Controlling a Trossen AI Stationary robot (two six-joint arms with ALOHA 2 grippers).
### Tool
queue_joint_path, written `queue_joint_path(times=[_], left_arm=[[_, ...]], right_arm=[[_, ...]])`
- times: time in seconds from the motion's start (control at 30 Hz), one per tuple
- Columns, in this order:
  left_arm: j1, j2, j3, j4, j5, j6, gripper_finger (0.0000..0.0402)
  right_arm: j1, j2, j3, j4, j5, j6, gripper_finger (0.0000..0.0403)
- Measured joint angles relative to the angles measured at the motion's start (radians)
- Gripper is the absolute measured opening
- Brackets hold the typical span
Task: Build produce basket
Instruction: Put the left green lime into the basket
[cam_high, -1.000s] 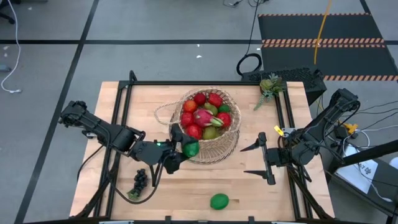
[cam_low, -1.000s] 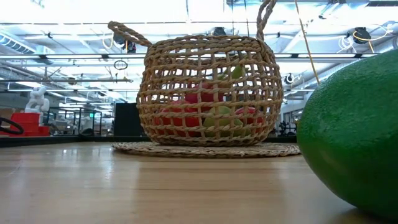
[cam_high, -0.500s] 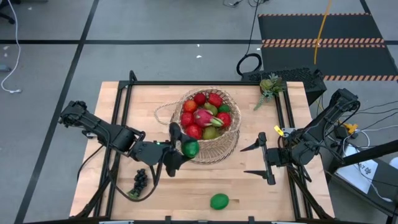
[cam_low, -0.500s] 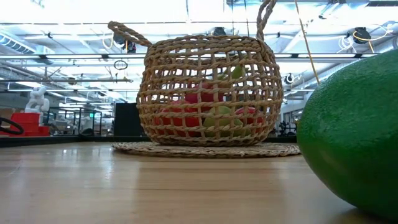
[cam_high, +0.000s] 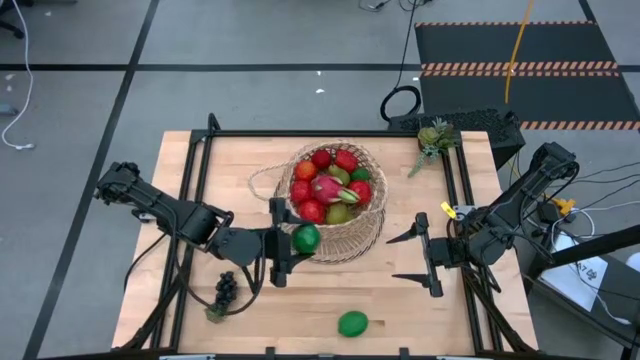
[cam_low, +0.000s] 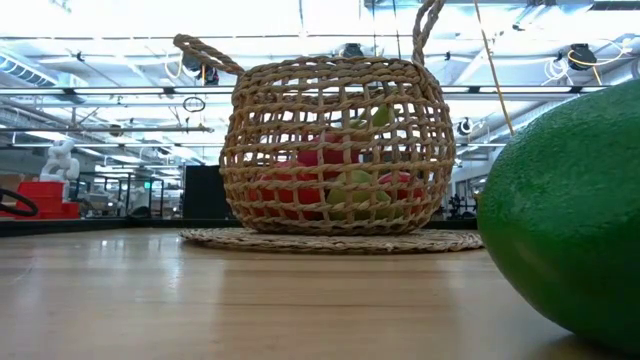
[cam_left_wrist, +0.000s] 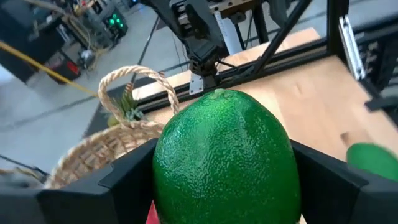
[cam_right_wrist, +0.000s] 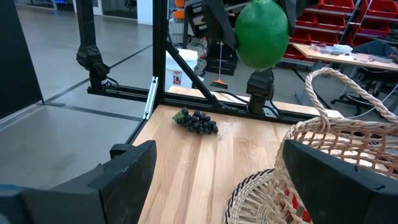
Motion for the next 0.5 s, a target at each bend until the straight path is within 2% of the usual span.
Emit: queue_joint_path(times=[0.5], left_arm=[[0.000, 0.000, 0.000, 0.000, 0.017, -0.521, 0.0312]], right_arm=[[0.000, 0.000, 0.000, 0.000, 0.000, 0.000, 0.0343]])
